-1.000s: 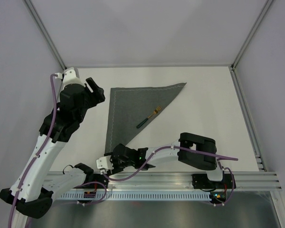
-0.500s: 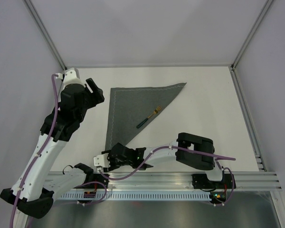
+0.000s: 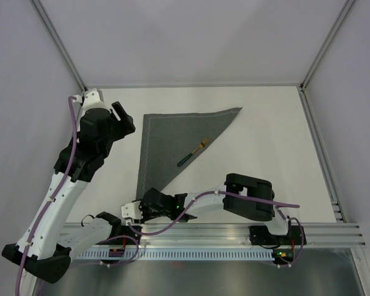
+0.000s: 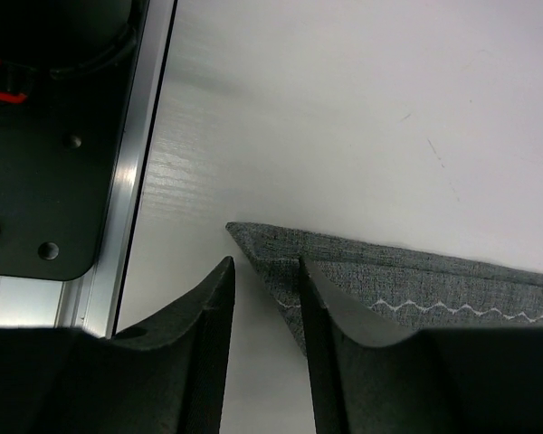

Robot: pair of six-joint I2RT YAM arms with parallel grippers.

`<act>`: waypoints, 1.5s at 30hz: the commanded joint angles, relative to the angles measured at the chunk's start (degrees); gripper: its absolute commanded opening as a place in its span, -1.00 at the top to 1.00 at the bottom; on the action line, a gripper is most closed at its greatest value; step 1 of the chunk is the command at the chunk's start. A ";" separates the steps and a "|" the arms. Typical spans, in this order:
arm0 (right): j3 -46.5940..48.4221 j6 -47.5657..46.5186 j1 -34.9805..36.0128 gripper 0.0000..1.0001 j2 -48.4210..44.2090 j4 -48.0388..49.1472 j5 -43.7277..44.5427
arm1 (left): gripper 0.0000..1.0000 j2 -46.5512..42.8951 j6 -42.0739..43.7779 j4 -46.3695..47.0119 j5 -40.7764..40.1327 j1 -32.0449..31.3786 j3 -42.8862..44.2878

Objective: Fold the napkin, place the utensils inside, and roll it up
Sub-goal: Fold the napkin

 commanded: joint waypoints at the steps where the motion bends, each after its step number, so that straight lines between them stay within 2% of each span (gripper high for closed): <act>1: 2.36 0.47 0.39 0.19 1.08 2.42 1.08 | -0.53 0.04 2.22 0.94 1.35 0.45 -0.59; 10: 3.06 0.56 0.13 0.59 0.90 2.51 3.19 | -0.53 0.04 2.22 1.20 1.97 0.81 -0.95; 17: 3.77 1.17 0.13 0.99 0.64 1.64 3.98 | -0.53 -0.05 2.22 1.20 2.49 1.24 -0.95; 27: 4.12 3.02 -1.28 0.99 -1.73 -0.03 4.15 | -0.53 0.39 2.31 1.38 3.20 1.95 -0.77; 45: 9.21 12.60 -13.05 0.99 -7.97 -8.12 6.70 | -0.53 1.45 3.63 3.14 7.15 4.76 0.72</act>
